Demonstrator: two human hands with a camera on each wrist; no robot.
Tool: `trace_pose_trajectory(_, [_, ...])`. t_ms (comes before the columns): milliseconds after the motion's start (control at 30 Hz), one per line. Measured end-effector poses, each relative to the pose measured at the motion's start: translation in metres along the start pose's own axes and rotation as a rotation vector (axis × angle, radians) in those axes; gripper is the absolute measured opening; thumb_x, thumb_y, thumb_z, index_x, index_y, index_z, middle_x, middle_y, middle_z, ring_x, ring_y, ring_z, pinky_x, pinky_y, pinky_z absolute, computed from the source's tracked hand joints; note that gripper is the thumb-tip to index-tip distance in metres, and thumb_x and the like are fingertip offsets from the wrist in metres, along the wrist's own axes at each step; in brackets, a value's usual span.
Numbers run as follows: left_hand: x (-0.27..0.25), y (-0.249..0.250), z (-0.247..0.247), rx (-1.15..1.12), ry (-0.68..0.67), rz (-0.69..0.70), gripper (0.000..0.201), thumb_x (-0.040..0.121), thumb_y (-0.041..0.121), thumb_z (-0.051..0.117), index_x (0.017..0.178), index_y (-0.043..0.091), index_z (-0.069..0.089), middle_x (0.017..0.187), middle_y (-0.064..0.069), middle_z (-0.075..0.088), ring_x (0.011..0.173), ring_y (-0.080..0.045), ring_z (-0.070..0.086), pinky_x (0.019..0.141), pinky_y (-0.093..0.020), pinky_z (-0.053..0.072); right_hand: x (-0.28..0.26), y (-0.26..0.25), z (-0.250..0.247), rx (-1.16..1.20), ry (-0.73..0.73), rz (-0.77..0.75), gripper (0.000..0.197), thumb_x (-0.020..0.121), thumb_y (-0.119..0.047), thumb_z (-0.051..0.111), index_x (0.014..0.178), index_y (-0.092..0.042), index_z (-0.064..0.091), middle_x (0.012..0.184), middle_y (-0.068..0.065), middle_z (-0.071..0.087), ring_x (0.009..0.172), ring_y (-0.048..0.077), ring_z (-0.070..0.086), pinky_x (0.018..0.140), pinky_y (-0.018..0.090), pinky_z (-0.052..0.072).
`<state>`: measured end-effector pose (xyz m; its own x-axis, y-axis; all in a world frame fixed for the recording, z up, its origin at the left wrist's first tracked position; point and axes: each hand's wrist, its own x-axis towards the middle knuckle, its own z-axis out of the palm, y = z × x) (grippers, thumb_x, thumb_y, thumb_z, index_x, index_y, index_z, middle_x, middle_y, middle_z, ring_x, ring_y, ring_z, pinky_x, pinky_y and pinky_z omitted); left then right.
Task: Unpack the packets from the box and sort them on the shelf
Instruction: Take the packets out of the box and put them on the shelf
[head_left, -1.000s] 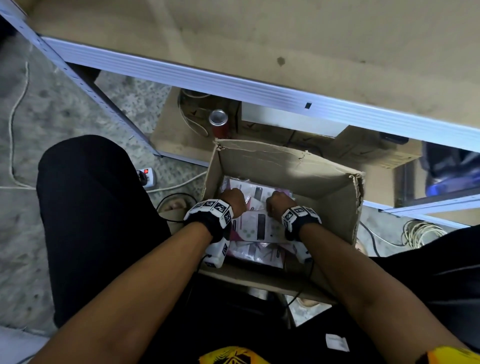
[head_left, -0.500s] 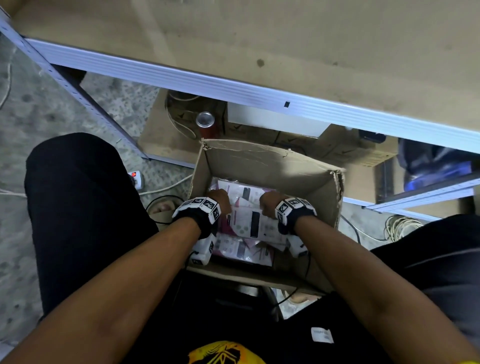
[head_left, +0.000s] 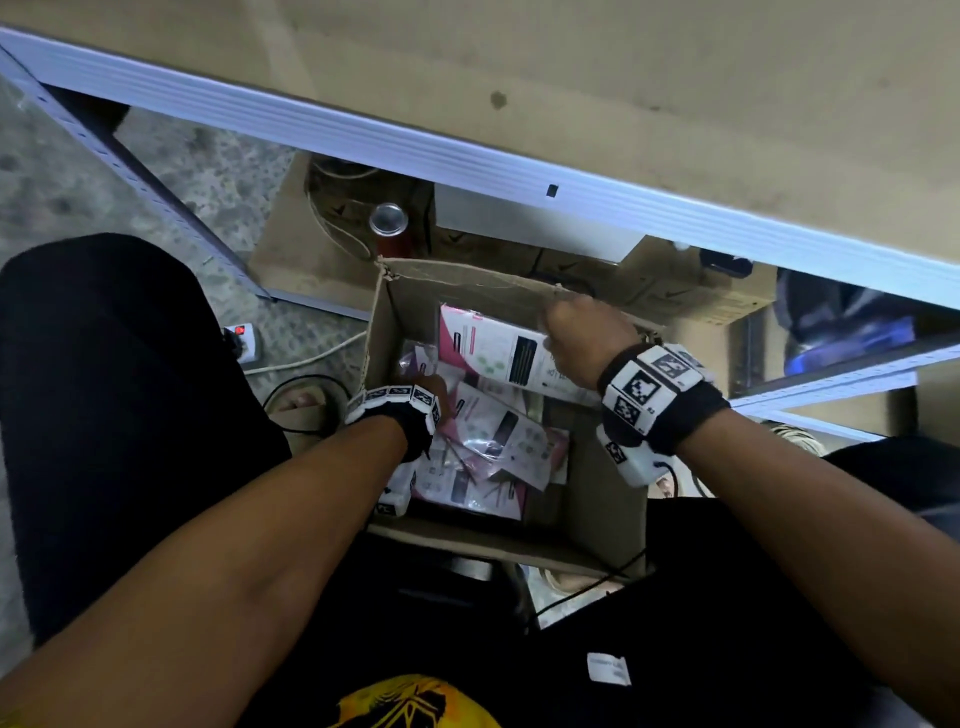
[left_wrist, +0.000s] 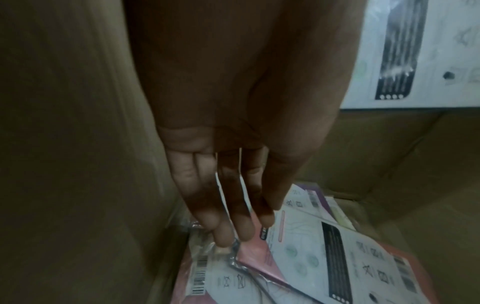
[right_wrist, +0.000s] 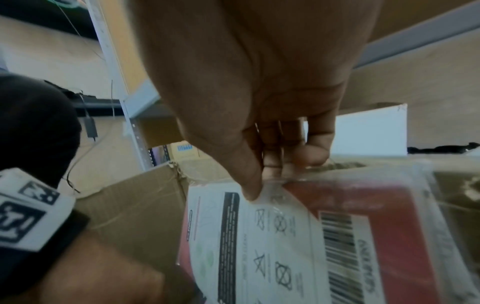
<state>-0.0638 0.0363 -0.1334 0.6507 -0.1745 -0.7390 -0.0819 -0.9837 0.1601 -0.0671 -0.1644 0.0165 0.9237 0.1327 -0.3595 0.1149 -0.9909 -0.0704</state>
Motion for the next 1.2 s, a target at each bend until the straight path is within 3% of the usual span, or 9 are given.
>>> trace_pose_trajectory(233, [0.001, 0.025, 0.004, 0.078, 0.055, 0.086, 0.029, 0.09, 0.024, 0.057, 0.11, 0.006, 0.067, 0.114, -0.013, 0.067, 0.106, -0.032, 0.064, 0.084, -0.034, 0.05, 0.002, 0.001, -0.015, 0.169, 0.032, -0.033, 0.012, 0.093, -0.017, 0.06, 0.104, -0.017, 0.061, 0.115, 0.006, 0.061, 0.1, 0.029, 0.06, 0.075, 0.036, 0.046])
trace_pose_trajectory(333, [0.008, 0.04, 0.009, 0.059, 0.042, 0.156, 0.036, 0.09, 0.018, 0.057, 0.119, -0.002, 0.06, 0.12, -0.021, 0.063, 0.11, -0.039, 0.061, 0.089, -0.04, 0.05, 0.005, 0.008, -0.021, 0.19, 0.018, -0.038, 0.007, 0.093, -0.017, 0.06, 0.1, -0.017, 0.06, 0.115, 0.005, 0.06, 0.103, 0.029, 0.059, 0.079, 0.037, 0.048])
trace_pose_trajectory(433, [0.019, 0.055, 0.015, 0.065, -0.027, 0.189, 0.037, 0.095, 0.02, 0.054, 0.128, 0.006, 0.059, 0.131, -0.015, 0.06, 0.119, -0.031, 0.058, 0.098, -0.036, 0.048, 0.005, 0.015, -0.024, 0.195, 0.003, -0.034, 0.008, 0.094, -0.016, 0.059, 0.102, -0.017, 0.059, 0.118, 0.007, 0.06, 0.106, 0.031, 0.058, 0.084, 0.043, 0.052])
trace_pose_trajectory(567, [0.033, 0.075, 0.019, 0.227, -0.005, 0.329, 0.046, 0.098, 0.028, 0.051, 0.142, 0.011, 0.049, 0.148, -0.018, 0.044, 0.136, -0.034, 0.042, 0.117, -0.041, 0.027, 0.007, 0.019, -0.025, 0.178, 0.034, -0.045, 0.011, 0.093, -0.013, 0.059, 0.103, -0.015, 0.06, 0.117, 0.007, 0.061, 0.106, 0.032, 0.059, 0.084, 0.044, 0.053])
trace_pose_trajectory(700, [0.044, 0.078, 0.025, 0.357, 0.107, 0.403, 0.051, 0.1, 0.026, 0.047, 0.148, 0.012, 0.04, 0.157, -0.016, 0.03, 0.145, -0.037, 0.025, 0.119, -0.047, 0.02, 0.006, 0.025, -0.026, 0.224, 0.052, -0.028, 0.01, 0.092, -0.012, 0.06, 0.101, -0.014, 0.061, 0.112, 0.007, 0.064, 0.101, 0.032, 0.061, 0.082, 0.045, 0.054])
trace_pose_trajectory(900, [0.048, 0.076, 0.031, 0.427, 0.044, 0.398, 0.051, 0.097, 0.024, 0.054, 0.145, 0.01, 0.042, 0.151, -0.015, 0.041, 0.139, -0.036, 0.033, 0.118, -0.045, 0.021, 0.007, 0.036, -0.031, 0.267, 0.019, -0.005, 0.007, 0.092, -0.014, 0.06, 0.099, -0.015, 0.06, 0.105, 0.009, 0.065, 0.094, 0.032, 0.062, 0.079, 0.046, 0.055])
trace_pose_trajectory(967, [0.047, 0.075, 0.032, 0.392, 0.011, 0.411, 0.053, 0.093, 0.024, 0.062, 0.142, 0.012, 0.046, 0.145, -0.015, 0.049, 0.134, -0.036, 0.04, 0.115, -0.046, 0.029, 0.008, 0.037, -0.032, 0.273, 0.003, -0.006, 0.006, 0.092, -0.013, 0.059, 0.099, -0.015, 0.06, 0.102, 0.009, 0.067, 0.092, 0.032, 0.064, 0.078, 0.046, 0.056])
trace_pose_trajectory(1067, [0.043, 0.076, 0.037, 0.273, -0.091, 0.425, 0.05, 0.084, 0.018, 0.073, 0.13, 0.01, 0.056, 0.131, -0.017, 0.059, 0.122, -0.037, 0.055, 0.099, -0.041, 0.047, 0.011, 0.035, -0.034, 0.286, -0.012, -0.009, 0.006, 0.093, -0.013, 0.059, 0.098, -0.016, 0.06, 0.1, 0.008, 0.067, 0.092, 0.03, 0.064, 0.08, 0.046, 0.056])
trace_pose_trajectory(1200, [0.037, 0.074, 0.044, 0.274, -0.231, 0.427, 0.041, 0.08, 0.021, 0.077, 0.117, 0.011, 0.064, 0.122, -0.013, 0.062, 0.113, -0.033, 0.06, 0.087, -0.034, 0.047, 0.015, 0.031, -0.034, 0.275, -0.012, -0.016, 0.004, 0.093, -0.016, 0.061, 0.097, -0.018, 0.061, 0.097, 0.004, 0.067, 0.091, 0.026, 0.063, 0.082, 0.041, 0.054])
